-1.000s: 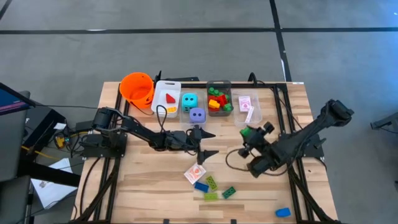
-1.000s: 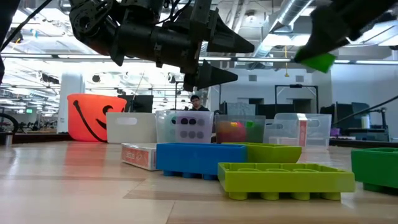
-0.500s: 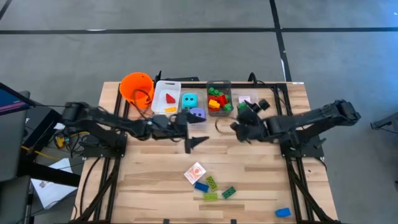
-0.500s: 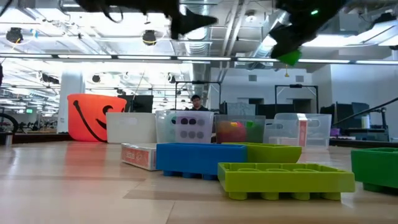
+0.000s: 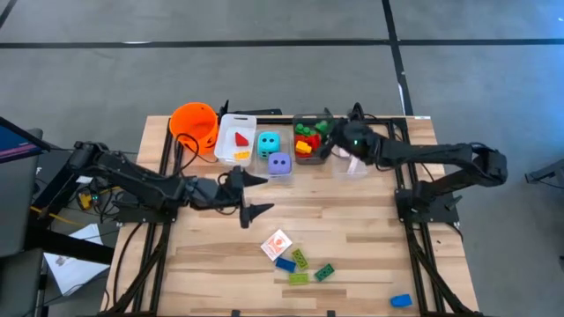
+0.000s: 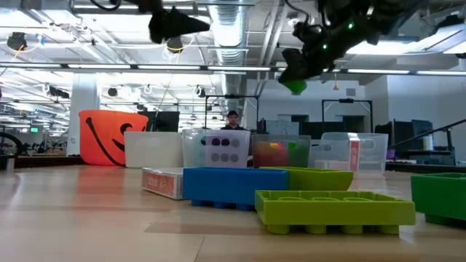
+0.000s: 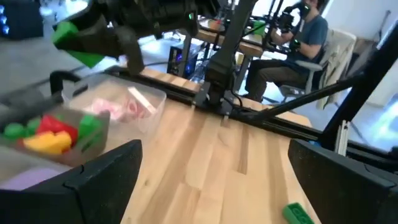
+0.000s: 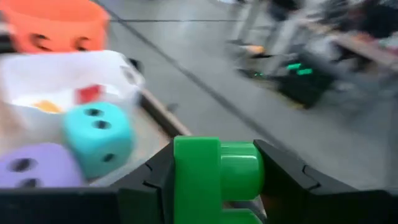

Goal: Pick & Place Toys
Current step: Put the large green game piece into the black bin, then put the small green game piece into the white bin

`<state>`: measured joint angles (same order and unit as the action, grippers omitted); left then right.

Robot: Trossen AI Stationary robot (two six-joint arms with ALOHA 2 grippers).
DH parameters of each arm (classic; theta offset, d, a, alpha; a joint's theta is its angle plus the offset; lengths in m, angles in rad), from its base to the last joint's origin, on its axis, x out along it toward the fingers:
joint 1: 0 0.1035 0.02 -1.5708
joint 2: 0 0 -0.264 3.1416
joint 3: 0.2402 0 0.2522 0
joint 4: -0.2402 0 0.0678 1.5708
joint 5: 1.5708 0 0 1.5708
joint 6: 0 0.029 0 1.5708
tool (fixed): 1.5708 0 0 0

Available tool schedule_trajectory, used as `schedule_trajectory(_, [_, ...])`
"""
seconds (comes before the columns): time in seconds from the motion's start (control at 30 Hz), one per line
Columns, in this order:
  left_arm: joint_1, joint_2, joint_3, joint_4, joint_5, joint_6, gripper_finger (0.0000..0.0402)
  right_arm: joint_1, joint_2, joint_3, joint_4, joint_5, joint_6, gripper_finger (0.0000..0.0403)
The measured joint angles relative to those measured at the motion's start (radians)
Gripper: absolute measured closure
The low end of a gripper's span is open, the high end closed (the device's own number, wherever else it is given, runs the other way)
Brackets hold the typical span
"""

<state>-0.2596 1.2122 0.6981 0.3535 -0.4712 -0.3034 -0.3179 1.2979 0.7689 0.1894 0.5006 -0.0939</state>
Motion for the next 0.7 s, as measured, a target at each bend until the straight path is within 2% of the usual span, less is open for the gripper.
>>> schedule_trajectory(0.07, [-0.005, -0.002, -0.012, 0.004, -0.027, -0.045, 0.0005, -0.047, 0.027, 0.000, 0.048, -0.148, 0.013, 0.0240])
schedule_trajectory(0.13, [-0.006, -0.002, -0.016, 0.002, -0.039, -0.079, 0.0005, -0.075, 0.056, -0.001, 0.077, -0.217, 0.016, 0.0240])
schedule_trajectory(0.23, [-0.010, -0.002, -0.016, -0.013, -0.044, -0.127, 0.0005, -0.108, 0.119, 0.007, 0.128, -0.211, 0.019, 0.0237])
schedule_trajectory(0.5, [-0.047, -0.002, -0.016, -0.032, -0.055, -0.157, 0.0005, -0.185, 0.280, 0.065, 0.130, -0.205, 0.067, 0.0098])
schedule_trajectory(0.6, [-0.050, -0.002, -0.016, -0.032, -0.056, -0.158, 0.0005, -0.185, 0.301, 0.083, 0.110, -0.204, 0.066, 0.0068])
schedule_trajectory(0.7, [-0.049, -0.002, -0.016, -0.032, -0.058, -0.154, 0.0005, -0.158, 0.281, 0.089, 0.096, -0.204, 0.057, 0.0055])
